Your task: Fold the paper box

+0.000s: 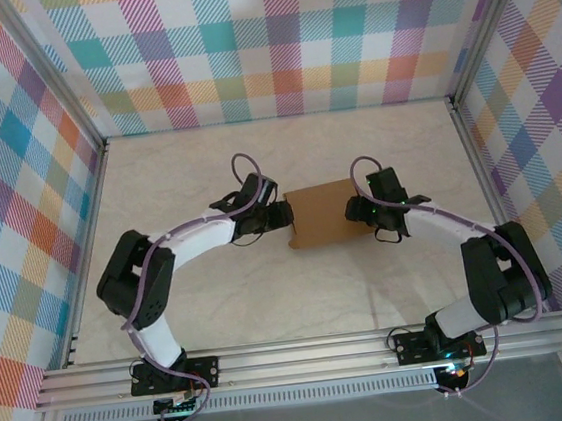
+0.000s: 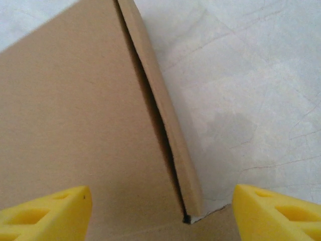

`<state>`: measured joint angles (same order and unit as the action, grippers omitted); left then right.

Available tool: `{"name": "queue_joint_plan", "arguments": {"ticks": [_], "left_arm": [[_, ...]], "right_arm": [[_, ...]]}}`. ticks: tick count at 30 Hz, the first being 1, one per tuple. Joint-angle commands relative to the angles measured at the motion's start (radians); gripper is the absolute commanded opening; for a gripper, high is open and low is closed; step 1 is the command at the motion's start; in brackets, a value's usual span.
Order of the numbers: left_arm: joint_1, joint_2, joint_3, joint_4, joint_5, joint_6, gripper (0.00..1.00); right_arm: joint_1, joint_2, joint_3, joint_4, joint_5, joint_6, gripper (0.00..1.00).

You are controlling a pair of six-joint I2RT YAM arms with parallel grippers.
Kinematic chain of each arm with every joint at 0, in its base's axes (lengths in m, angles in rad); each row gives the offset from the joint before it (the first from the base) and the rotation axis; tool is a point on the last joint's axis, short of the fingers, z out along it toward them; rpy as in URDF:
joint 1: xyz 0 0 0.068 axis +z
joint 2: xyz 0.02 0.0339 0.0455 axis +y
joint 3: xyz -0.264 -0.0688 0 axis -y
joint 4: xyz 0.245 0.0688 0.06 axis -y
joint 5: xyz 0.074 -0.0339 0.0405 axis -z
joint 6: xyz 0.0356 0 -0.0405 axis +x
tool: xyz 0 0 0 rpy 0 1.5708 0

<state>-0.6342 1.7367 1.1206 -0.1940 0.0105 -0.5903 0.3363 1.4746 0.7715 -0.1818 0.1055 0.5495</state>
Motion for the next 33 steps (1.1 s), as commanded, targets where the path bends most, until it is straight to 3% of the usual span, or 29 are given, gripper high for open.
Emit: {"name": "queue_joint_plan", "arguments": {"ticks": [1, 4, 8, 13, 19, 26, 33], "left_arm": [[-0.004, -0.013, 0.008, 0.038, -0.005, -0.010, 0.64], [-0.003, 0.054, 0.043, 0.037, 0.044, -0.030, 0.65], [-0.002, 0.119, 0.073, 0.022, 0.062, -0.043, 0.54], [0.007, 0.142, 0.047, 0.032, 0.073, -0.057, 0.34], [0.019, 0.152, 0.006, 0.071, 0.118, -0.081, 0.31], [0.062, 0.139, -0.065, 0.172, 0.249, -0.088, 0.31], [0.127, 0.146, -0.148, 0.327, 0.400, -0.144, 0.31]], "right_arm": [[-0.010, 0.043, 0.010, 0.018, -0.017, -0.027, 0.71], [-0.014, 0.073, 0.019, 0.009, -0.022, -0.033, 0.67], [-0.016, 0.042, 0.012, 0.013, -0.043, -0.034, 0.67], [-0.035, -0.032, -0.001, 0.023, -0.072, -0.029, 0.78], [-0.115, -0.079, -0.055, 0.142, -0.250, 0.040, 0.85], [-0.229, 0.009, -0.101, 0.311, -0.553, 0.116, 0.87], [-0.259, 0.076, -0.113, 0.367, -0.636, 0.101, 0.88]]}}
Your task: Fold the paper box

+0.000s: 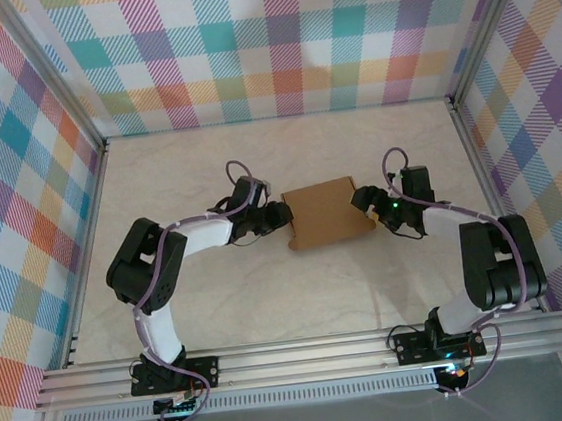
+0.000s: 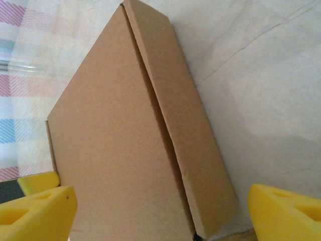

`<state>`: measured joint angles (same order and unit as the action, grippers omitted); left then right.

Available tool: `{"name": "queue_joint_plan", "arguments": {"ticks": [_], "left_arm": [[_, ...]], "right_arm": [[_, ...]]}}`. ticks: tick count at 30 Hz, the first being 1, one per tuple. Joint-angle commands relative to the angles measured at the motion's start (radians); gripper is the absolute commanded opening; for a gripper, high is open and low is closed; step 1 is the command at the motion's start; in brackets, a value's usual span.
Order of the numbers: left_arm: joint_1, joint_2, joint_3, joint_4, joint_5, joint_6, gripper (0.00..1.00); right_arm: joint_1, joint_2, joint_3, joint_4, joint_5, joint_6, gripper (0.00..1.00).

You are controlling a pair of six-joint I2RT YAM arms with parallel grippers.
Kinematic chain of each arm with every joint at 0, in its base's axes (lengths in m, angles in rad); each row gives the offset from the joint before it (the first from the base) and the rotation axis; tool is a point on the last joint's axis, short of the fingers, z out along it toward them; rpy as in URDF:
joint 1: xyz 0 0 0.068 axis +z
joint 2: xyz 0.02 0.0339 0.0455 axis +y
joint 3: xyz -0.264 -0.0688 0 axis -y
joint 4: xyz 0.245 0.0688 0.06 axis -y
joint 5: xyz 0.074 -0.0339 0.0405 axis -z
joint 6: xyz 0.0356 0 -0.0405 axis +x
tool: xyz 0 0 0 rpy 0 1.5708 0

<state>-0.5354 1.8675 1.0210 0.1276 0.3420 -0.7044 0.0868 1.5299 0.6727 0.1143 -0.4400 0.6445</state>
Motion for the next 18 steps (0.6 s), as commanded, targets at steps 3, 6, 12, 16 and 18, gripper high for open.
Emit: {"name": "queue_joint_plan", "arguments": {"ticks": [3, 6, 12, 16, 18], "left_arm": [[0.050, 0.021, -0.076, 0.055, 0.116, -0.052, 0.30], [0.069, 0.022, -0.105, 0.102, 0.150, -0.067, 0.29], [0.098, 0.025, -0.148, 0.187, 0.204, -0.079, 0.28], [0.112, 0.025, -0.170, 0.233, 0.231, -0.082, 0.25], [0.122, 0.024, -0.183, 0.256, 0.243, -0.086, 0.23]], "right_arm": [[-0.017, 0.037, -0.029, 0.113, -0.119, 0.006, 0.87], [-0.020, 0.048, -0.040, 0.145, -0.136, 0.015, 0.88], [-0.028, 0.073, -0.047, 0.175, -0.144, 0.028, 0.88], [-0.035, 0.092, -0.056, 0.212, -0.169, 0.048, 0.88], [-0.038, 0.093, -0.063, 0.228, -0.175, 0.058, 0.88]]}}
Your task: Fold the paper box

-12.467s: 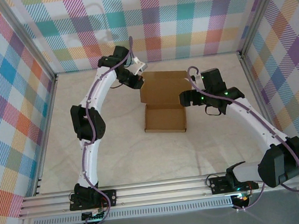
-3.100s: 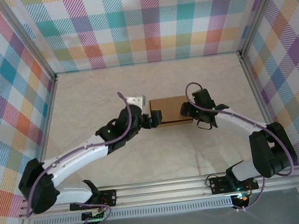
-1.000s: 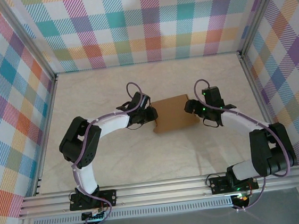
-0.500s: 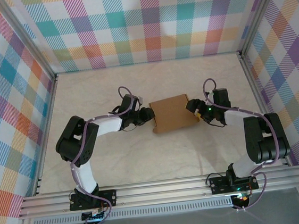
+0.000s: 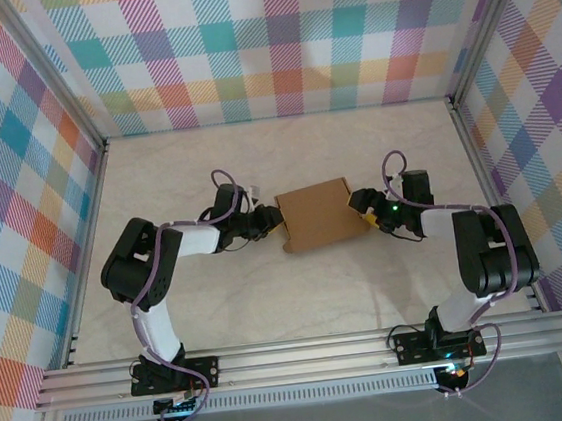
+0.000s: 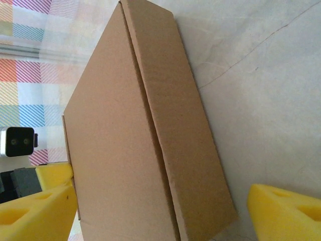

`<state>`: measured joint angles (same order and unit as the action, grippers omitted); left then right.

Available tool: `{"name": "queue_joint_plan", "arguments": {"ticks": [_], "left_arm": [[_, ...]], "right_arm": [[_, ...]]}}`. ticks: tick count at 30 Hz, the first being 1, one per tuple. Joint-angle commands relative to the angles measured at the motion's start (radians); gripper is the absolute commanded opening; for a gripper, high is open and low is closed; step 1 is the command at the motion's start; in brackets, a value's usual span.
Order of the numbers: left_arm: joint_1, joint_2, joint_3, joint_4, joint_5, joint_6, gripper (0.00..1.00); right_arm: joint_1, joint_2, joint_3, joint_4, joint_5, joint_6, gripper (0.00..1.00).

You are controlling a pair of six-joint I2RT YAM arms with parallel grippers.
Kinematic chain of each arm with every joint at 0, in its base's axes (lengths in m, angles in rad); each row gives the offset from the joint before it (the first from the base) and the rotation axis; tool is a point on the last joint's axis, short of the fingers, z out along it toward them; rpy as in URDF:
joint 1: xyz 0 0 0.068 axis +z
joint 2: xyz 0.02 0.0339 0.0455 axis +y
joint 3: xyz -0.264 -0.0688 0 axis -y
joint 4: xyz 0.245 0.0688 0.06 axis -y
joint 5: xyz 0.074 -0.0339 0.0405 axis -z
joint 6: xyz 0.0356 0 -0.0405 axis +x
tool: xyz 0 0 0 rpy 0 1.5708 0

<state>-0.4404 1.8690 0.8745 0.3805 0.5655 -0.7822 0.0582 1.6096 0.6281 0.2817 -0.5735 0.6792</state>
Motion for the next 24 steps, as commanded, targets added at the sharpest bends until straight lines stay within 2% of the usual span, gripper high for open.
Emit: {"name": "queue_joint_plan", "arguments": {"ticks": [1, 7, 11, 15, 24], "left_arm": [[0.030, 0.022, -0.043, 0.012, 0.023, -0.009, 0.19], [0.046, 0.032, -0.087, 0.091, 0.064, -0.030, 0.10], [0.064, 0.035, -0.111, 0.124, 0.073, -0.045, 0.10], [0.069, 0.030, -0.110, 0.094, 0.071, -0.027, 0.12], [0.069, 0.035, -0.087, 0.050, 0.071, -0.002, 0.15]], "right_arm": [[-0.009, 0.013, -0.019, 0.065, -0.044, 0.025, 0.88], [-0.011, 0.013, -0.020, 0.073, -0.067, 0.027, 0.88], [-0.009, 0.020, -0.018, 0.083, -0.093, 0.032, 0.88], [-0.009, 0.038, -0.007, 0.124, -0.180, 0.042, 0.88], [-0.009, 0.062, -0.007, 0.273, -0.333, 0.125, 0.62]]}}
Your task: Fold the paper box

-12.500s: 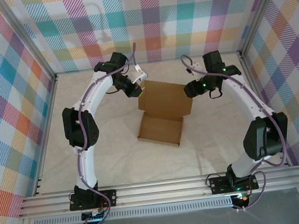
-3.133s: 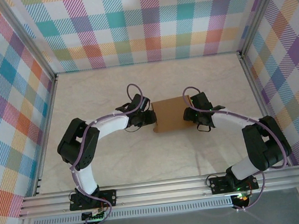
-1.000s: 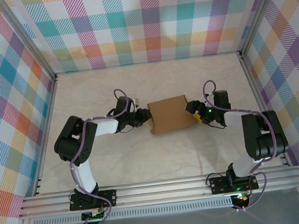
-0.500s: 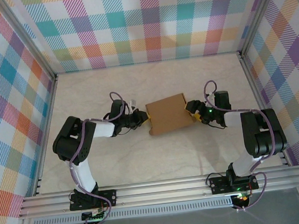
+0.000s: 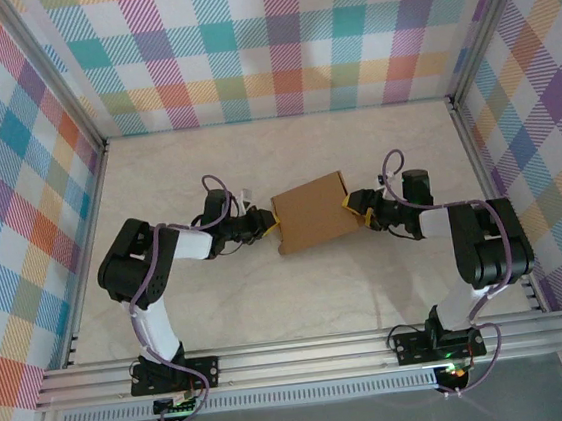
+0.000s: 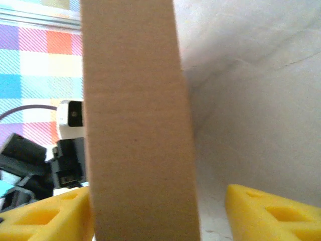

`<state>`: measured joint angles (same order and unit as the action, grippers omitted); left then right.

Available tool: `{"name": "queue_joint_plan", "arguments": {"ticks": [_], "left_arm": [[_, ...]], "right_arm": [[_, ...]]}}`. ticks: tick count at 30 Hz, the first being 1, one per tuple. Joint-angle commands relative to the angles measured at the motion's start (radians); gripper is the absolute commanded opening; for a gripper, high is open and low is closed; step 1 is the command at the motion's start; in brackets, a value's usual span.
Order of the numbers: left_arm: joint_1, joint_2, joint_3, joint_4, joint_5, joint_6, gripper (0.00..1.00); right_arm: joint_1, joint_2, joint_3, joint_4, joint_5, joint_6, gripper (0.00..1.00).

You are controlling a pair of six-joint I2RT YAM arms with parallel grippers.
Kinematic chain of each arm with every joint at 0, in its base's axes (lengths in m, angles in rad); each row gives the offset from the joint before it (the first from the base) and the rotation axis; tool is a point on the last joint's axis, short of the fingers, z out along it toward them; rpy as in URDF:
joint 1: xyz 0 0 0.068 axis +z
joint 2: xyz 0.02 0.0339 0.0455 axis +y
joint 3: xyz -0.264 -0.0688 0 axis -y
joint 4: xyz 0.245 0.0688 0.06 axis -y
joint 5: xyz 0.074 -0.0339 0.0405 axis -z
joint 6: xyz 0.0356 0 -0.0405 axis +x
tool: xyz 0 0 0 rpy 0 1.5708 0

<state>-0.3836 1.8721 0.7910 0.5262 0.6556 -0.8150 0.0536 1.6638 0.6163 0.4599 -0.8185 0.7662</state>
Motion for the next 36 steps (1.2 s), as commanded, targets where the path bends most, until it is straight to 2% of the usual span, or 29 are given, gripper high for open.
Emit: {"name": "queue_joint_plan", "arguments": {"ticks": [1, 6, 10, 15, 17, 18, 19, 20, 22, 24, 25, 27, 29, 33, 36], "left_arm": [[0.012, 0.032, -0.002, -0.101, -0.019, 0.031, 0.16], [0.012, 0.023, 0.005, -0.108, -0.016, 0.041, 0.24], [0.012, -0.009, 0.008, -0.121, -0.025, 0.054, 0.34], [0.012, -0.094, 0.007, -0.170, -0.070, 0.111, 0.57], [0.009, -0.149, 0.000, -0.185, -0.109, 0.155, 0.70], [0.006, -0.184, -0.006, -0.197, -0.139, 0.187, 0.80], [0.000, -0.218, -0.010, -0.210, -0.173, 0.221, 0.83], [-0.009, -0.258, -0.013, -0.231, -0.215, 0.266, 0.94], [-0.030, -0.336, -0.019, -0.263, -0.298, 0.359, 0.99], [-0.071, -0.419, -0.026, -0.293, -0.405, 0.478, 1.00], [-0.099, -0.465, -0.029, -0.310, -0.465, 0.579, 1.00], [-0.189, -0.543, -0.060, -0.278, -0.622, 0.782, 1.00], [-0.263, -0.593, -0.104, -0.210, -0.696, 0.967, 1.00], [-0.421, -0.628, -0.163, -0.097, -0.921, 1.307, 1.00], [-0.515, -0.595, -0.177, -0.020, -1.063, 1.503, 1.00]], "right_arm": [[-0.005, 0.008, 0.004, 0.106, -0.094, 0.046, 0.60], [-0.005, -0.002, -0.009, 0.162, -0.097, 0.109, 0.47], [-0.005, -0.017, -0.012, 0.158, -0.095, 0.124, 0.44], [-0.008, -0.054, -0.012, 0.114, -0.065, 0.118, 0.39], [-0.010, -0.073, -0.010, 0.095, -0.058, 0.121, 0.38], [-0.011, -0.083, -0.009, 0.088, -0.055, 0.124, 0.38], [-0.016, -0.095, -0.008, 0.082, -0.053, 0.129, 0.38], [-0.020, -0.108, -0.007, 0.073, -0.050, 0.136, 0.38], [-0.029, -0.136, -0.003, 0.041, -0.038, 0.146, 0.38], [-0.041, -0.163, 0.013, -0.025, -0.023, 0.147, 0.38], [-0.047, -0.179, 0.018, -0.059, -0.017, 0.145, 0.37], [-0.053, -0.210, 0.028, -0.108, -0.007, 0.145, 0.37], [-0.058, -0.244, 0.038, -0.153, 0.003, 0.143, 0.37], [-0.075, -0.292, 0.045, -0.186, -0.002, 0.167, 0.36], [-0.081, -0.311, 0.054, -0.199, -0.011, 0.186, 0.35]]}}
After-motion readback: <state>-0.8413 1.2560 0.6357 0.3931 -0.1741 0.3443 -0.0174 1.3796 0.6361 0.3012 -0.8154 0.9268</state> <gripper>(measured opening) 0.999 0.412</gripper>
